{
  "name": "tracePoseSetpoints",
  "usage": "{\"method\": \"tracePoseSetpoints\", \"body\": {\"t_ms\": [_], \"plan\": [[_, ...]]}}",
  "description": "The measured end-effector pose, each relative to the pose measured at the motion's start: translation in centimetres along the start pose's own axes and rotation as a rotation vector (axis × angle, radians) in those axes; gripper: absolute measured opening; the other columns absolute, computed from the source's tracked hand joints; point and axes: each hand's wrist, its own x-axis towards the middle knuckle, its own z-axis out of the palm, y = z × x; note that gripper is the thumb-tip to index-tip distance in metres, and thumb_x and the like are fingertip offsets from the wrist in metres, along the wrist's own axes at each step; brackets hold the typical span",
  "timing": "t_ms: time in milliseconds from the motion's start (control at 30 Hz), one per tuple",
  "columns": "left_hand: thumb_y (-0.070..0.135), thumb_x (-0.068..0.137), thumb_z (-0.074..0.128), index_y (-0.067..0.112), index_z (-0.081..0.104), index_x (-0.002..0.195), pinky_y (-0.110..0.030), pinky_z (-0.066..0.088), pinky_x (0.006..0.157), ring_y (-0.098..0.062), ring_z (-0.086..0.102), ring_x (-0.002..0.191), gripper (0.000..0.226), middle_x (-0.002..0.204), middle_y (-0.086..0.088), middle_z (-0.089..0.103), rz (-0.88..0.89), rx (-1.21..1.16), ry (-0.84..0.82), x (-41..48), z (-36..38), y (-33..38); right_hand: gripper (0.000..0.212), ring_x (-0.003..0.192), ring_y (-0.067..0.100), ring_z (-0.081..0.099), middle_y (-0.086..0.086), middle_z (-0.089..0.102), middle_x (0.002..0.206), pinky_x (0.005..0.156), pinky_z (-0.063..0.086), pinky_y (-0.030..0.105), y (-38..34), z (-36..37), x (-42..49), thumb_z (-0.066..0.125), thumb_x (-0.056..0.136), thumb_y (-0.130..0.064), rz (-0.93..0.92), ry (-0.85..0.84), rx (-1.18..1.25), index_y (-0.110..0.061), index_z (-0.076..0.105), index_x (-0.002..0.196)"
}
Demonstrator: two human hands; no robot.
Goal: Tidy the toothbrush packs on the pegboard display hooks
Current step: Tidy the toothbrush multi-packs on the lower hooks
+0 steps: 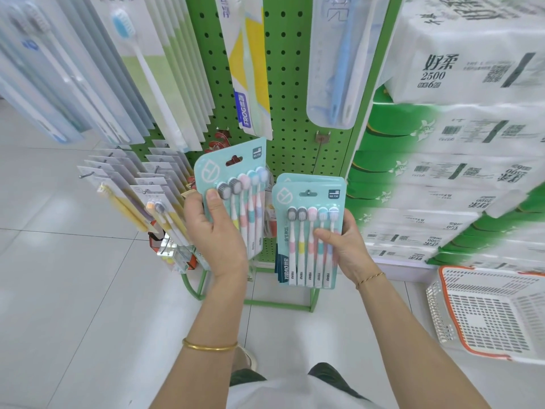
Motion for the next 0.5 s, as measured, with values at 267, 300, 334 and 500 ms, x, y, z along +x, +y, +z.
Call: {"method": "tracePoseSetpoints", "body": {"t_ms": [267,300,334,500], "plan": [[0.018,0.1,0.043,0.015,0.047,0.082,-0.012,0.039,0.065,0.003,0.044,0.069,0.019,0.076,0.012,0.047,-0.037,0.005,-0.032,0.0,0.6,-0.4,0.053,0.082,0.016,0.069,0.001,0.066,0.095,0.07,0.057,0.032,0.3,-0.9,1.6,0.065,0.074,0.015,0.031,0.005,-0.067,-0.02,0.051,0.11],[0.018,0.1,0.043,0.018,0.046,0.08,-0.012,0.038,0.065,0.003,0.043,0.068,0.02,0.075,0.012,0.046,-0.04,0.007,-0.038,-0.1,0.6,-0.4,0.052,0.082,0.016,0.068,0.002,0.066,0.096,0.071,0.057,0.032,0.3,-1.1,1.8,0.065,0.074,0.015,0.033,-0.001,-0.071,-0.02,0.052,0.11],[0.019,0.1,0.043,0.023,0.045,0.078,-0.012,0.039,0.065,0.002,0.043,0.068,0.023,0.075,0.012,0.046,-0.043,0.008,-0.042,-0.1,0.7,-0.3,0.052,0.082,0.015,0.068,0.001,0.066,0.096,0.071,0.057,0.032,0.4,-1.2,2.0,0.065,0.074,0.016,0.034,-0.008,-0.073,-0.019,0.052,0.11],[0.021,0.099,0.044,0.03,0.042,0.074,-0.022,0.04,0.066,-0.002,0.041,0.069,0.027,0.073,0.012,0.044,-0.043,0.017,-0.053,-0.1,0.9,-0.2,0.053,0.082,0.014,0.066,0.0,0.066,0.095,0.071,0.056,0.03,0.3,-1.7,3.4,0.065,0.072,0.017,0.027,-0.017,-0.114,-0.018,0.053,0.11]]}}
